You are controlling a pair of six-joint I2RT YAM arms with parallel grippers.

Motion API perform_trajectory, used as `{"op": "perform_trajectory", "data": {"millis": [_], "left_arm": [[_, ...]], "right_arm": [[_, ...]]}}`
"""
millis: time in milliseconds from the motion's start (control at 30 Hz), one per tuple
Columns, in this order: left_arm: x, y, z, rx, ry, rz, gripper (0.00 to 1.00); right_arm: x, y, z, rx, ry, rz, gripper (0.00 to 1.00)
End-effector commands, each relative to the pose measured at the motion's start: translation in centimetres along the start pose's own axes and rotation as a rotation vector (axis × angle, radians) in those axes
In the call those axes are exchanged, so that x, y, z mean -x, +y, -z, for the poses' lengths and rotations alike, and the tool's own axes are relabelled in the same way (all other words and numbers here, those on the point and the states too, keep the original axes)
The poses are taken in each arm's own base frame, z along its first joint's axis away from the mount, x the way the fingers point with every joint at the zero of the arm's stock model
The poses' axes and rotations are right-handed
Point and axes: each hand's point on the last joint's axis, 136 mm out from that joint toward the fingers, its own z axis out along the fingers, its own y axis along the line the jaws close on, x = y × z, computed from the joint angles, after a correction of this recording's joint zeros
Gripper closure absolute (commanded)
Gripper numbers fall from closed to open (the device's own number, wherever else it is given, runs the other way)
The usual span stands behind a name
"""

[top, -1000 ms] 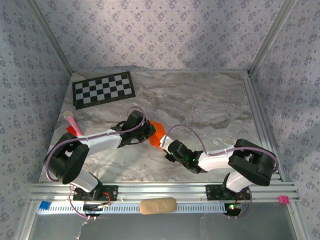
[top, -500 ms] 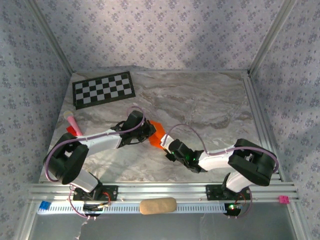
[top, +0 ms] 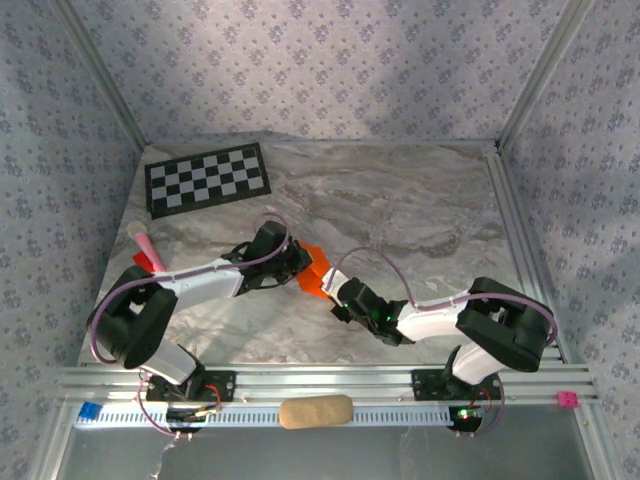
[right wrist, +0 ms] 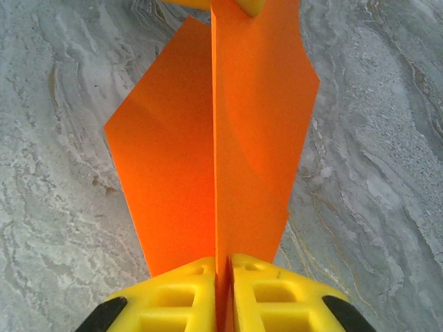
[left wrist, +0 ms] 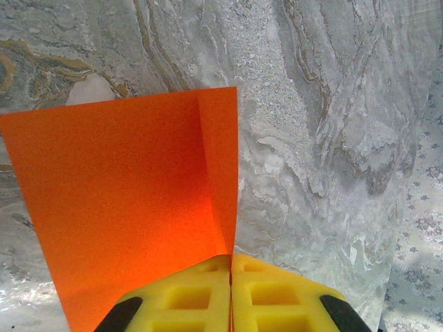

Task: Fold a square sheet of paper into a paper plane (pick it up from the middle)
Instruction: Fourth fold the wing at the center of the table.

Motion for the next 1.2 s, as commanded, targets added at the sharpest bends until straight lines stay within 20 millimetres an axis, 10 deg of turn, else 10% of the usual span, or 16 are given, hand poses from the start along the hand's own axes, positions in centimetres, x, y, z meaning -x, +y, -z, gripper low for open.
{"op": "perform_trajectory", "data": {"millis": [0,567,1167], "left_arm": [[0.6,-0.3,0.7,-0.006,-0.024,0.019,0.90],[1.5,0.8,2.9,0.040,-0.114,0.018,0.50],[1.6,0.8,3.5,0.027,-0.119,-0.004,0.56]], "right_arm": [[-0.6,0.0,-0.1,0.006,0.004,-0.029,0.90],[-0.7,1.1,-1.2,0.086,0.012,-0.129,0.96],[1.2,1.8,-1.6,0.371,0.050,-0.514,0.96]]}}
